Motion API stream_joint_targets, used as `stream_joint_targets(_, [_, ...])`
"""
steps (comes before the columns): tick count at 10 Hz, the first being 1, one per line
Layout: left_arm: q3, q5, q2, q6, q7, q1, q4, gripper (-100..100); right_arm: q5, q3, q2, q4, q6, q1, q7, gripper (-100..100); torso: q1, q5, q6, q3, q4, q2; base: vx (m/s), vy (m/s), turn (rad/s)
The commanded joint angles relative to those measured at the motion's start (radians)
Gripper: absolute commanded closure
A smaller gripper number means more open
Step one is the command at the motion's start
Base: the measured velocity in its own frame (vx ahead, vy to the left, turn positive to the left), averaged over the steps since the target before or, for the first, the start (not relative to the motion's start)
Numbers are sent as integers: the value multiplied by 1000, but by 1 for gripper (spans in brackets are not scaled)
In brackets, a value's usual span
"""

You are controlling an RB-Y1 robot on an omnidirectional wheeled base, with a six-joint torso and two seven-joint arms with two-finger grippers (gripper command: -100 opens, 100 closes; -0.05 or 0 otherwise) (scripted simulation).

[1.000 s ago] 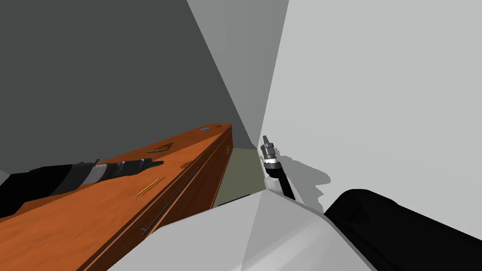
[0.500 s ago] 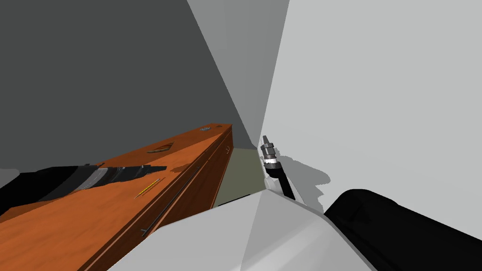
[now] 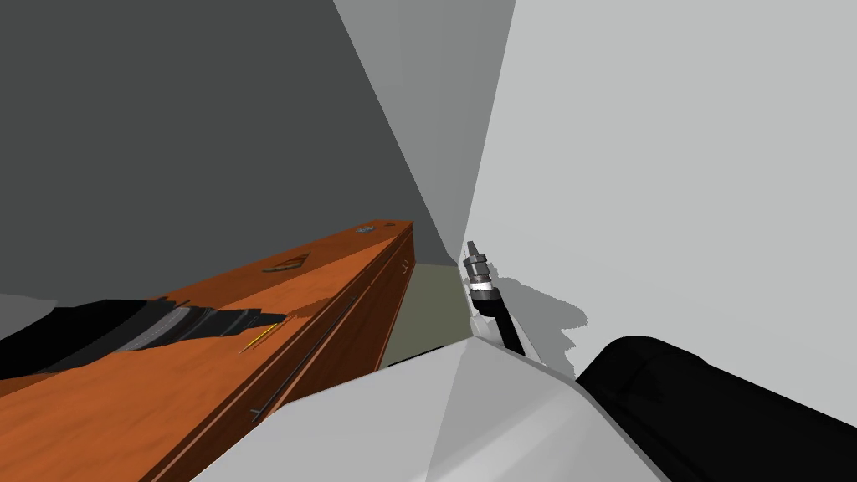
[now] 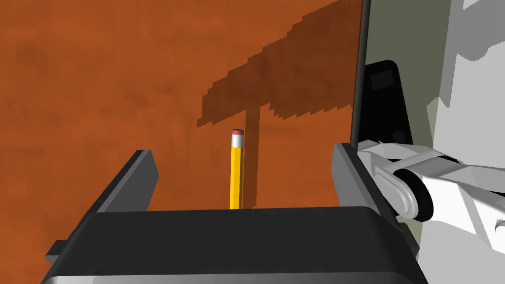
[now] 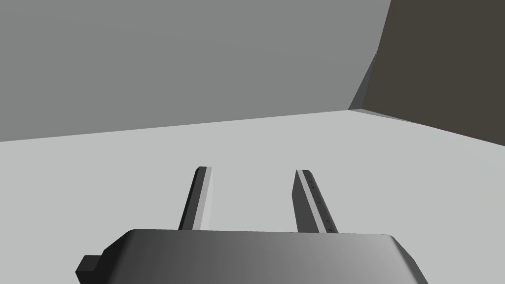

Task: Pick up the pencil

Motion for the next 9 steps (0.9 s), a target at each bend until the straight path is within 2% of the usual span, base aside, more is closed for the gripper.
stream_joint_targets(1, [-10, -23, 23, -31, -27, 12, -16, -100, 0, 0, 0, 0, 0, 0, 0, 0, 0, 0, 0, 0, 0, 0, 8, 4, 4])
stream_joint_targets(2, [-13, -38, 35, -49, -42, 23, -28, -100, 0, 0, 0, 0, 0, 0, 0, 0, 0, 0, 0, 0, 0, 0, 8, 6, 6])
stream_joint_targets(3, [-12, -28, 27, -36, -35, 15, -15, -100, 0, 0, 0, 0, 0, 0, 0, 0, 0, 0, 0, 0, 0, 0, 0, 0, 0])
stream_joint_targets(4, [-14, -30, 28, -40, -39, 16, -16, 0, 0, 0, 0, 0, 0, 0, 0, 0, 0, 0, 0, 0, 0, 0, 0, 0, 0])
stream_joint_targets(5, [-16, -50, 6, -52, -21, 7, -46, -100, 0, 0, 0, 0, 0, 0, 0, 0, 0, 0, 0, 0, 0, 0, 16, 16, 52])
stream_joint_targets(9, [-24, -130, -81, -103, 52, -25, -165, -100, 0, 0, 0, 0, 0, 0, 0, 0, 4, 1, 0, -2, -1, -3, 53, 53, 77])
